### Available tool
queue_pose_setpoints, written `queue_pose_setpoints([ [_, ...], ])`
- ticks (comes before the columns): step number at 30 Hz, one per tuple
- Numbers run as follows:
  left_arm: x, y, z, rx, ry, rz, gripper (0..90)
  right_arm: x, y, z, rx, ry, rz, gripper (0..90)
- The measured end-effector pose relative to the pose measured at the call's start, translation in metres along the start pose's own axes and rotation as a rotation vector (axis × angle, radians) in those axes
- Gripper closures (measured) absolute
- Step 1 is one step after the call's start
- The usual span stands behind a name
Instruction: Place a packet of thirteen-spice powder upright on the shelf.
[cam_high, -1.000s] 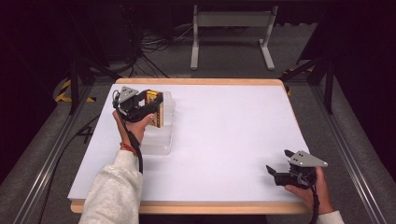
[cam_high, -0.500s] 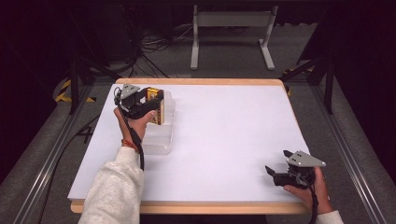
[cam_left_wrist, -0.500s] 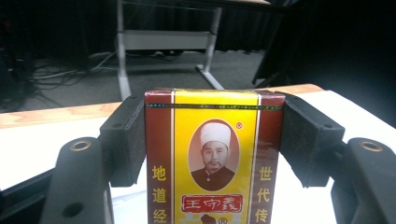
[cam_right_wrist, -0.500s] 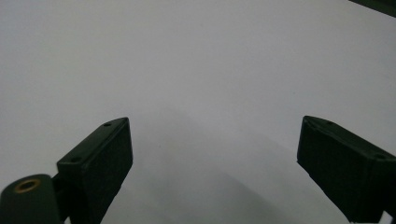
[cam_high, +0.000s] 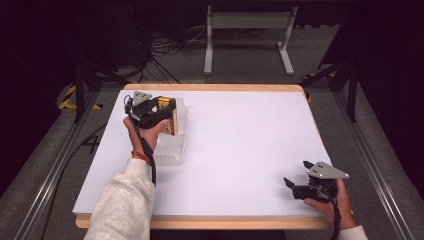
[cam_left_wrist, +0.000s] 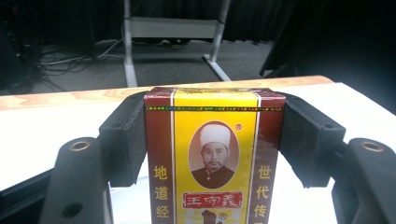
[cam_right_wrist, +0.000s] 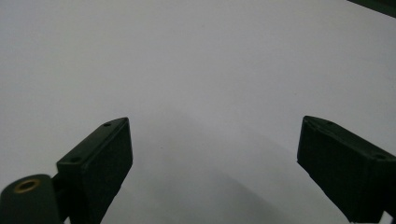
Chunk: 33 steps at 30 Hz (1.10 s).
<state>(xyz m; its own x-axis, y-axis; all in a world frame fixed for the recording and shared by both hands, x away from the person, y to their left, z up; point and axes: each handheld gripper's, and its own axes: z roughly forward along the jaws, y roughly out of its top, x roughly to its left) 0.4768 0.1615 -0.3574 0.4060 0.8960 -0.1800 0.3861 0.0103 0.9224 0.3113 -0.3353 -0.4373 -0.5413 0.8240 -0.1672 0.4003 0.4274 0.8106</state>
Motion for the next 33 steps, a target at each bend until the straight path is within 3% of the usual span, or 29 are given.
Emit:
queue_pose_setpoints([
  [2,0.001,0.0,-0.001,0.003,-0.003,-0.009,31.8,0.001,0.0,0.0,0.003,0.0,-0.003,11.0],
  [4,0.001,-0.001,-0.004,-0.022,0.03,-0.019,31.8,0.001,0.0,0.0,0.003,0.0,-0.003,11.0],
  [7,0.003,-0.004,-0.001,0.006,0.02,-0.036,31.9,0.001,0.0,0.0,0.003,0.001,-0.001,11.0],
  [10,0.003,-0.004,0.001,0.024,0.076,-0.033,31.9,0.001,0.0,0.001,0.007,0.001,-0.003,11.0],
  [14,0.002,-0.004,0.001,0.022,0.046,-0.026,31.4,0.001,0.0,0.001,0.006,0.004,-0.004,11.0],
  [17,0.001,-0.001,-0.002,0.014,0.041,-0.023,25.5,0.0,-0.001,0.001,0.006,0.001,0.004,11.0],
  [27,0.001,-0.001,-0.004,0.021,0.018,-0.008,21.6,0.001,0.0,0.001,0.007,0.002,-0.004,11.0],
  [33,-0.001,0.005,-0.015,0.012,0.006,0.035,19.9,0.001,0.0,0.001,0.007,0.004,-0.006,11.0],
])
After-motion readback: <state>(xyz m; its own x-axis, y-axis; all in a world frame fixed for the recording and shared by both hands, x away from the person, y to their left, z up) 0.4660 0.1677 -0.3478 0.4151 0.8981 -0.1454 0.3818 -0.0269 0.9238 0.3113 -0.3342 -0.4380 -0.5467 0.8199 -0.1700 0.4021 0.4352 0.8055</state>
